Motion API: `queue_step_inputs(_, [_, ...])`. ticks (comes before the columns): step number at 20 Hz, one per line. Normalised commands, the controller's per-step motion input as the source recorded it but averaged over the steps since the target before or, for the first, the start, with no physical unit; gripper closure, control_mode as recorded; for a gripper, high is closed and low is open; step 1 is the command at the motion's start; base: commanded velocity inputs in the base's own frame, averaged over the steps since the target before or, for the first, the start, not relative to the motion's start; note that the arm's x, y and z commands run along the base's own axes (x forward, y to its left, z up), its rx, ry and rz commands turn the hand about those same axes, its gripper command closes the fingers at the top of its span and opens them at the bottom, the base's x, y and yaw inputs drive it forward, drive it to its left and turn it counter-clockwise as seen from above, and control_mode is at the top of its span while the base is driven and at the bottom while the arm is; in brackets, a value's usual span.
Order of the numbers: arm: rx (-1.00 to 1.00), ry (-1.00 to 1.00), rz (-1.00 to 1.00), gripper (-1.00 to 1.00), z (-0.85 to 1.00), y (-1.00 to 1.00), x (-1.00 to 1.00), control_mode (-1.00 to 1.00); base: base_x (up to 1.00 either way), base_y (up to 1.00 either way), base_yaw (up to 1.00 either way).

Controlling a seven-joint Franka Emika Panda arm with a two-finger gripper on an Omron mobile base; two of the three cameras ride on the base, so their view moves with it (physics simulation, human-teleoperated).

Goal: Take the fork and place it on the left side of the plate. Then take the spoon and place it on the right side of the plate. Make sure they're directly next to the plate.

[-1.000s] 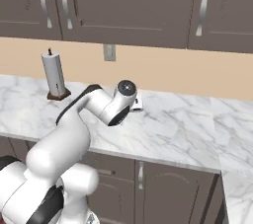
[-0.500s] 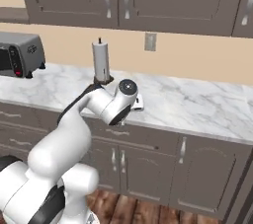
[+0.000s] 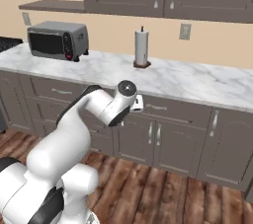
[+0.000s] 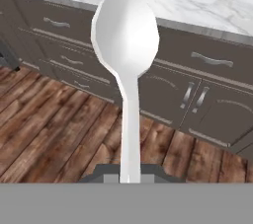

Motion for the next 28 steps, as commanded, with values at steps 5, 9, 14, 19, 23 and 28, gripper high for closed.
queue_step_inputs(5, [0.00, 0.00, 0.00, 1.00, 0.00, 0.00, 0.00, 1.00, -1.00, 0.51, 0.16])
queue_step_inputs(9, [0.00, 0.00, 0.00, 1.00, 0.00, 0.00, 0.00, 1.00, -1.00, 0.45, 0.16])
queue_step_inputs(14, [0.00, 0.00, 0.00, 1.00, 0.00, 0.00, 0.00, 1.00, -1.00, 0.45, 0.16])
queue_step_inputs(19, [0.00, 0.00, 0.00, 1.00, 0.00, 0.00, 0.00, 1.00, -1.00, 0.47, 0.16])
queue_step_inputs(23, [0.00, 0.00, 0.00, 1.00, 0.00, 0.00, 0.00, 1.00, -1.00, 0.48, 0.16])
queue_step_inputs(28, [0.00, 0.00, 0.00, 1.00, 0.00, 0.00, 0.00, 1.00, -1.00, 0.57, 0.16])
